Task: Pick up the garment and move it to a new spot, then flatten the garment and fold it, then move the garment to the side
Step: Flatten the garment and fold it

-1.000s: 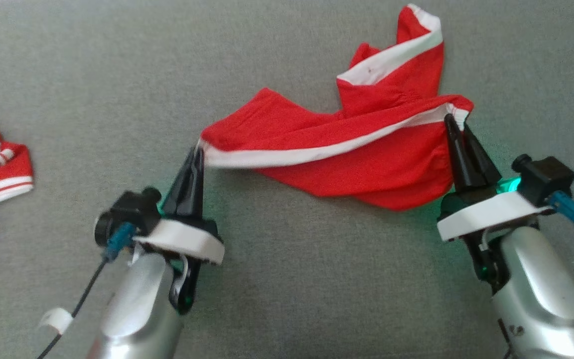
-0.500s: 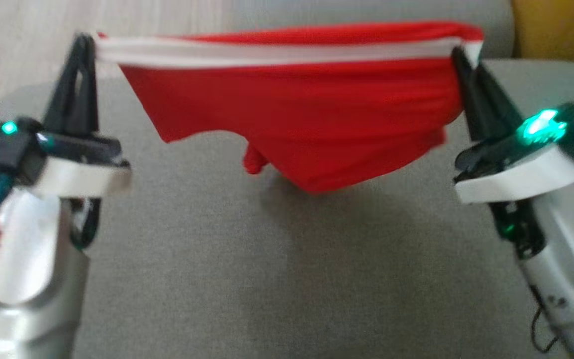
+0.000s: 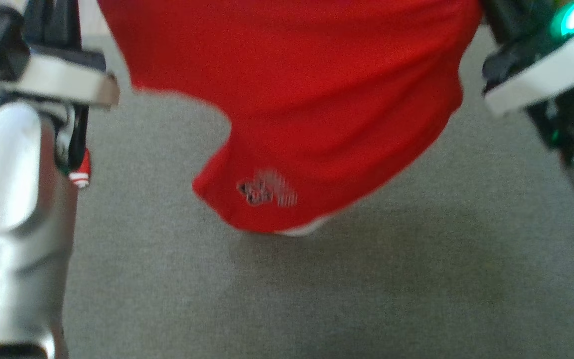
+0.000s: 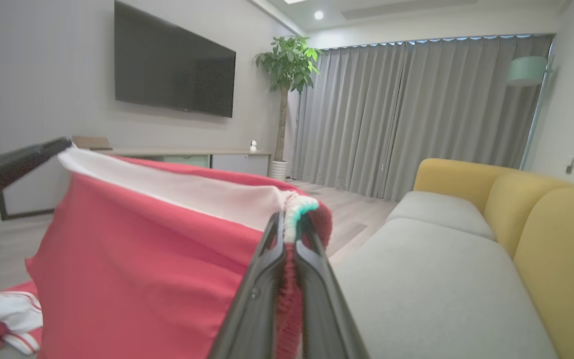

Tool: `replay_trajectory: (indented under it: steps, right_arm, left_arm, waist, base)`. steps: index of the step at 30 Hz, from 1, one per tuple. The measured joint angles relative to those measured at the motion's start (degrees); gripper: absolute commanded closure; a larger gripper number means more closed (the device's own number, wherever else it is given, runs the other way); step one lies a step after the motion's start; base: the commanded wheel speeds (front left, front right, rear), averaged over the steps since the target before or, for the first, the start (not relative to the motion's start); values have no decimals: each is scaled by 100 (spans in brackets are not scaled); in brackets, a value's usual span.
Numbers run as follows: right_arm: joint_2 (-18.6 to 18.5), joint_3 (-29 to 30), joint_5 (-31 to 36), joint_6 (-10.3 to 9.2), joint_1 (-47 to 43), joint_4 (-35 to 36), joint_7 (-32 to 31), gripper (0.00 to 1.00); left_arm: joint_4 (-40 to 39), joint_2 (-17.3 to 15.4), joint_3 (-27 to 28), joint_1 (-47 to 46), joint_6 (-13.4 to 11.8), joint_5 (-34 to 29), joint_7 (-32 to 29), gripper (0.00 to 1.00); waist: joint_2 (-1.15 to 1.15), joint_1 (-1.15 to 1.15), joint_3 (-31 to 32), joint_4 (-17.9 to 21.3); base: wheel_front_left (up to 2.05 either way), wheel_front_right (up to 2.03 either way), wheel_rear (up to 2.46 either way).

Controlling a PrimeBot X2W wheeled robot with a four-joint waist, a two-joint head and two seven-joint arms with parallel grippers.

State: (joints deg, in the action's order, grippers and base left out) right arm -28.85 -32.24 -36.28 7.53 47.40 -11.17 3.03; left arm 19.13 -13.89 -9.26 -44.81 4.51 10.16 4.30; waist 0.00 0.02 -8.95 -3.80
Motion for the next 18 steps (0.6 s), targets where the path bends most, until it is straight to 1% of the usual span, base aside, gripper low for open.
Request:
replay_trajectory:
  steps: [3,4,7,10,12,14,18]
  right_arm:
    - [-24,-86,319,0,755,-642,474,100]
    - [-24,-86,319,0,755,-642,474,100]
    - [-58,-197,576,0,1403,-1098,906,100]
    - [-75,-272,645,0,1601,-1455,1083,100]
    - [-79,-336,672,0,1531,-1585,1137,100]
    - [-90,-457,671,0,1305,-1649,1165,100]
    - [-94,-643,651,0,266,-1548,1167,100]
  left_arm:
    - [323,143,-1,-636,-259,-187,502,100]
    - [323,143,-1,-636,-259,-187,502,100]
    - [443,266,2,-1238,-448,-299,902,100]
    - [459,380,2,-1378,-458,-315,1026,100]
    - [477,414,10,-1195,-457,-298,1048,100]
    - [449,468,22,-791,-455,-244,1047,100]
    - [416,692,81,560,-447,-34,1047,100]
  waist:
    - [0,0,-300,-28]
    - [0,0,-300,-28]
    - [0,1,-513,-88]
    - [0,-1,-554,-209]
    - [0,-1,-514,-255]
    - [0,-2,-443,-286]
    - [0,-2,-293,-335]
  base:
    - [0,0,0]
    - [0,0,0]
    - [0,0,0]
    - [0,0,0]
    - [0,0,0]
    - [0,0,0]
    - [0,0,0]
